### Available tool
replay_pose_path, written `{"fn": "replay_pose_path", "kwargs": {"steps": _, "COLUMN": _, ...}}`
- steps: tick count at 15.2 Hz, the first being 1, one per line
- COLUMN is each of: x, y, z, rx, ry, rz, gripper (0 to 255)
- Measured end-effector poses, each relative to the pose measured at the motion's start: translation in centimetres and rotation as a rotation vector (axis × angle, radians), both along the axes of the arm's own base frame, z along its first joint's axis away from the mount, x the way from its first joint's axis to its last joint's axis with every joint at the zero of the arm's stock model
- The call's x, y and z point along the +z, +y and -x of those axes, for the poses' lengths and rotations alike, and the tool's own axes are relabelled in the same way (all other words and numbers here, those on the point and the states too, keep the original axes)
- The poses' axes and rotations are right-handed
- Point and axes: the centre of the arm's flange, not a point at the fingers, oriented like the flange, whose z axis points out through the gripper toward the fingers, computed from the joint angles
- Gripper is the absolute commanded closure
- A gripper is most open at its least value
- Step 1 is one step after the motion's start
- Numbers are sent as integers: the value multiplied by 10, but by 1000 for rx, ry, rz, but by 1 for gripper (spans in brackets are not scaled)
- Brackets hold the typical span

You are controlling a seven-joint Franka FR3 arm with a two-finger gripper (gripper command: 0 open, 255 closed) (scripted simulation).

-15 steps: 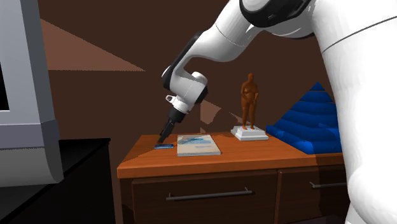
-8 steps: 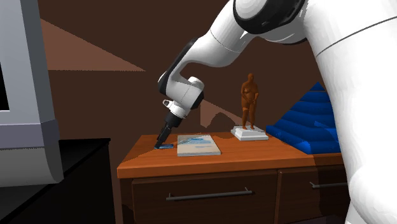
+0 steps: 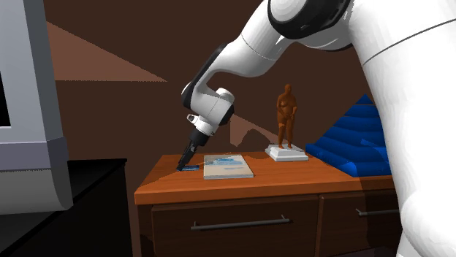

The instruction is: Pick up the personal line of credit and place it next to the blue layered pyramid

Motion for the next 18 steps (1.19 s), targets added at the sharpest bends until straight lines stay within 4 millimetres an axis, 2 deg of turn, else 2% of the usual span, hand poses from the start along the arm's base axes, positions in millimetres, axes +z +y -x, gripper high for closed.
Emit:
{"fn": "replay_pose_path", "kwargs": {"steps": 7, "x": 2, "y": 0, "z": 0, "rx": 0, "ry": 0, "rz": 0, "gripper": 255}}
{"fn": "replay_pose_path", "kwargs": {"steps": 18, "x": 58, "y": 1, "z": 1, "rx": 0, "ry": 0, "rz": 0, "gripper": 255}}
